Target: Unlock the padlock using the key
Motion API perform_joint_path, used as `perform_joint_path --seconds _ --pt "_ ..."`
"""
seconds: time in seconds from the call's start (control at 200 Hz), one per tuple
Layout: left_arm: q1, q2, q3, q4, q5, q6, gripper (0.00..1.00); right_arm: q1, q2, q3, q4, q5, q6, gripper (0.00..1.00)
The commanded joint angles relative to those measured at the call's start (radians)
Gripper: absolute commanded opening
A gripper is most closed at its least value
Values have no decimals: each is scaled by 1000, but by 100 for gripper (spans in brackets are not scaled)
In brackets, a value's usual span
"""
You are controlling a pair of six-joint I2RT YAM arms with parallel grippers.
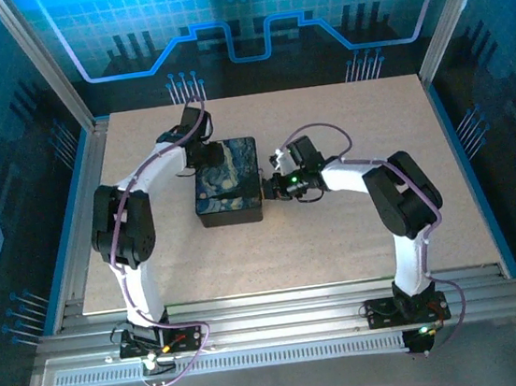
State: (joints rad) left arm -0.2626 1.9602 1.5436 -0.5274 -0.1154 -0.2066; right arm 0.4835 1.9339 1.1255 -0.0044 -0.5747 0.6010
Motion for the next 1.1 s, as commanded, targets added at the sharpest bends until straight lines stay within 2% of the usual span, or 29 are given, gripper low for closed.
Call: perform_joint_path --seconds 0.0,0.17,0.325,0.5,0.575,0.78,0.985,1.04,1.096 --pt "-1 55 8 -84 73 2 49 -4 -74 -28 96 -44 38 17" --pt "2 57 11 -84 70 1 50 -85 -107 -67 15 61 -38 28" --pt "3 54 1 -80 74 2 50 -91 -72 -29 -76 160 -262 38" --pt "8 50 -4 -79 76 15 50 -97 -22 -26 -28 131 -471 49" --pt "13 46 -6 -74 79 25 50 -98 -22 -35 -3 96 -566 57" --pt "41 48 1 -72 118 43 50 -102 -43 -3 -44 29 -839 60" --pt "45 46 9 -83 140 67 50 -111 -55 109 -108 -53 -955 62" --pt "46 48 12 -86 143 68 50 -113 -47 135 -126 -84 -995 78" --pt "46 47 15 -88 145 71 50 -115 -32 147 -130 -114 -1030 81"
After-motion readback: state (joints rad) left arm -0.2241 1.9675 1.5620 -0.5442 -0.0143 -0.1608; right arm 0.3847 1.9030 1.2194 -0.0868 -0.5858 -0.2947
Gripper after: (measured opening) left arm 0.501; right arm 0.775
